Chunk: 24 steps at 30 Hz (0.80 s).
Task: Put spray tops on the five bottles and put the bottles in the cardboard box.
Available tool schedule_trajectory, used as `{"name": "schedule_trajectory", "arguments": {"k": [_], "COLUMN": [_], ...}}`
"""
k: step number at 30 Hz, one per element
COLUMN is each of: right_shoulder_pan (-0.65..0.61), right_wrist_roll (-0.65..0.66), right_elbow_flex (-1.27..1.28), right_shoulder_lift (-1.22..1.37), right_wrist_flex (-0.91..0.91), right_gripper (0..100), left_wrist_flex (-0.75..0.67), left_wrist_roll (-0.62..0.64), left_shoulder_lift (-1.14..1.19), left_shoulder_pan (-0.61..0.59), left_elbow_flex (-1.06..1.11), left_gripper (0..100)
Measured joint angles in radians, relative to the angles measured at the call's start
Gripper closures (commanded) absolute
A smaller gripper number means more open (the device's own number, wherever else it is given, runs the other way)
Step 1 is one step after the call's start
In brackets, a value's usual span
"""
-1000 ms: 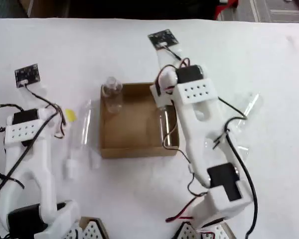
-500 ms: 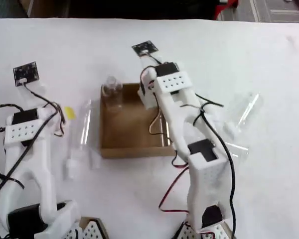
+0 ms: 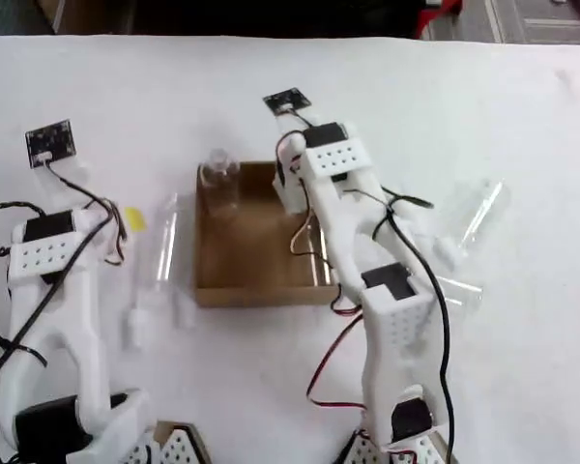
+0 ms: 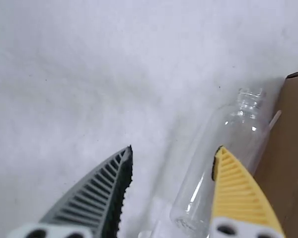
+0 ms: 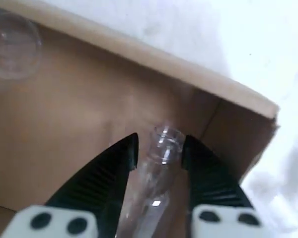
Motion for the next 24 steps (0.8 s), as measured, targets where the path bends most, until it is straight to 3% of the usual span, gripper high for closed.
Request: {"name": "schedule_trajectory", "arguments": {"k": [12, 24], "right_shoulder_pan": [0.0, -0.011], "right_wrist_roll": [0.0, 0.002], "right_elbow_flex": [-0.037, -0.055], "right_shoulder_lift": [-0.015, -0.321], "right_wrist_flex": [0.012, 0.009], "right_gripper": [94.7, 98.3], "left_wrist_flex": [0.0, 0.0], "left_wrist_roll": [0.0, 0.0], "left_shoulder_lift": [0.0, 0.0], "left_shoulder_pan": [0.0, 0.0], "left_elbow_flex": [0.0, 0.0], "left_gripper": [76, 76]}}
